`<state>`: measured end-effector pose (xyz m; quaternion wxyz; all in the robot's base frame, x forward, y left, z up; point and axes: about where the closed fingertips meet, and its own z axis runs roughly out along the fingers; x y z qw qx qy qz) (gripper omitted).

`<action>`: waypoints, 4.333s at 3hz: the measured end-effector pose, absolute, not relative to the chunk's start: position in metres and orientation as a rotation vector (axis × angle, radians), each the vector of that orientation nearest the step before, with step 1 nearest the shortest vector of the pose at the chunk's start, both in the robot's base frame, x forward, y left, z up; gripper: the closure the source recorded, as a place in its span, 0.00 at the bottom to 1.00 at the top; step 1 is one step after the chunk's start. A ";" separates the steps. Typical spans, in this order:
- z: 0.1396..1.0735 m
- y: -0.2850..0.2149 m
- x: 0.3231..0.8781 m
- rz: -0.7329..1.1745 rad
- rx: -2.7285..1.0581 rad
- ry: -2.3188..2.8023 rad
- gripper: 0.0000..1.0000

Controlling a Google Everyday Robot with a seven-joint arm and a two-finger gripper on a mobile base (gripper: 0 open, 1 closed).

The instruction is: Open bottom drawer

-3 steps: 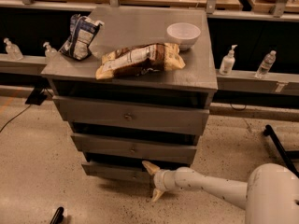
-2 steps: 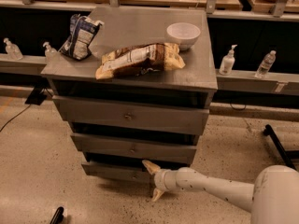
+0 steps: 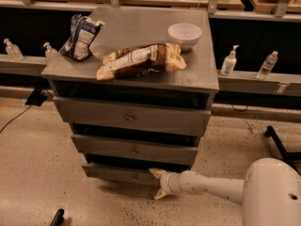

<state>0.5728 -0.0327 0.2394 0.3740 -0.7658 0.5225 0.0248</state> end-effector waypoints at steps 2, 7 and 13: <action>0.220 -0.048 0.593 0.018 -1.901 1.409 0.22; 0.188 -0.039 0.567 0.227 -1.923 1.492 0.54; 0.191 -0.042 0.570 0.133 -1.946 1.415 0.00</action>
Offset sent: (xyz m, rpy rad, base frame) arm 0.0537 -0.0254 -0.0302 0.0270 -0.0462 -0.1380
